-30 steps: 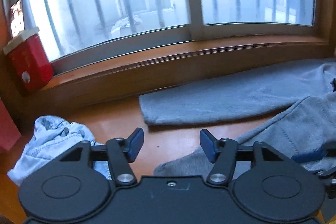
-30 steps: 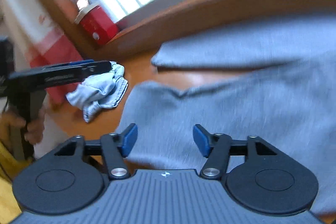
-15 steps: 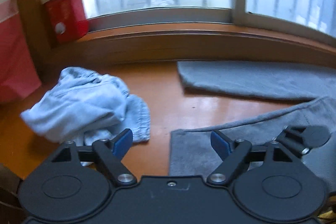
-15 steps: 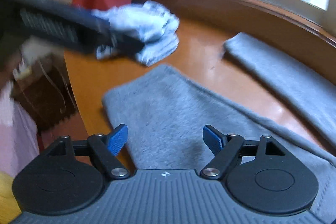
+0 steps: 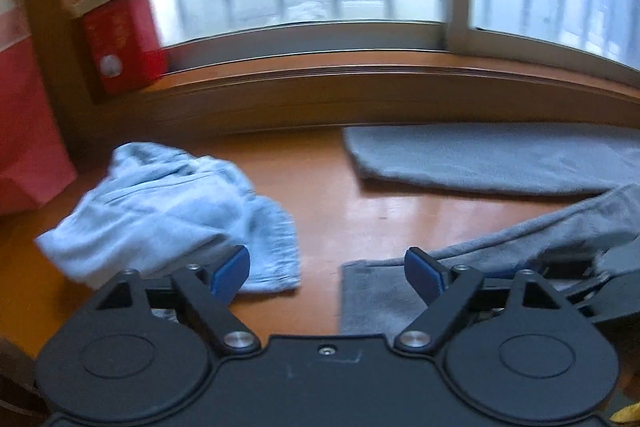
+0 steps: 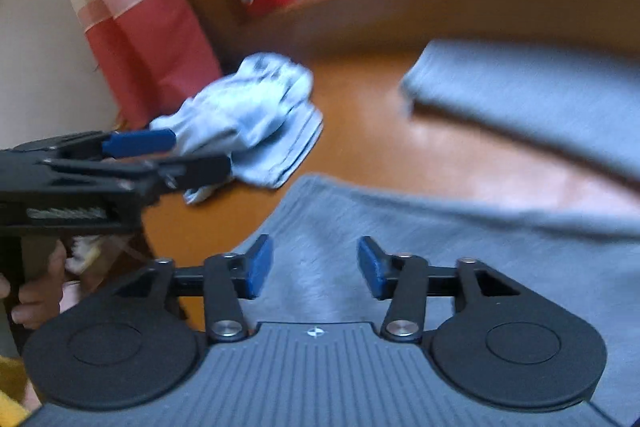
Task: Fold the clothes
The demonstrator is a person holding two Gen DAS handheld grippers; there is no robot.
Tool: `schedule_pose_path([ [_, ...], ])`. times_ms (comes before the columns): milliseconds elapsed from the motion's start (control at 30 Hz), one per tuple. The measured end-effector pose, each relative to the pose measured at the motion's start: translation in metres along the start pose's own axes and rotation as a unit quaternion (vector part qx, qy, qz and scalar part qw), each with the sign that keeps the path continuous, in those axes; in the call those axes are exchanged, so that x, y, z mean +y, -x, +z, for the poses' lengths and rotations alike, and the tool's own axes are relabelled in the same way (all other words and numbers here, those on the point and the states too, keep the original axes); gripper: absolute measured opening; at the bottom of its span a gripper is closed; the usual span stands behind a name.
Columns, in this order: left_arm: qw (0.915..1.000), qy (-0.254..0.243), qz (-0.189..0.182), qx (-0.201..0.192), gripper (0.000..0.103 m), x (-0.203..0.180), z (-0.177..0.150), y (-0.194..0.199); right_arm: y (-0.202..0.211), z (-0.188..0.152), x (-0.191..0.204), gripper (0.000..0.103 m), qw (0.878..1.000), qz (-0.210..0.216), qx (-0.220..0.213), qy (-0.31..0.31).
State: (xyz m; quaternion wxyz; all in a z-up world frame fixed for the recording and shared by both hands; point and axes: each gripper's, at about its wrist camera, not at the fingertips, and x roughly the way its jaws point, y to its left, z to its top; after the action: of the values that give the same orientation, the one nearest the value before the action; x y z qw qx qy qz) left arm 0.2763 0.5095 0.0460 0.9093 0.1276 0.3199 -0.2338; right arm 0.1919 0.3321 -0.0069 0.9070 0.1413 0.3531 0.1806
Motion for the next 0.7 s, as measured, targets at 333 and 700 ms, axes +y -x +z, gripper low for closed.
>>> schedule_pose_path([
  [333, 0.9929, -0.077, -0.091, -0.007, 0.087, -0.101, 0.011, -0.003, 0.111, -0.05, -0.053, 0.077, 0.983, -0.159, -0.074, -0.061],
  [700, 0.9745, -0.149, -0.167, -0.015, 0.088, -0.32, -0.018, 0.043, 0.305, -0.182, -0.126, 0.077, 0.935, -0.279, -0.151, -0.157],
])
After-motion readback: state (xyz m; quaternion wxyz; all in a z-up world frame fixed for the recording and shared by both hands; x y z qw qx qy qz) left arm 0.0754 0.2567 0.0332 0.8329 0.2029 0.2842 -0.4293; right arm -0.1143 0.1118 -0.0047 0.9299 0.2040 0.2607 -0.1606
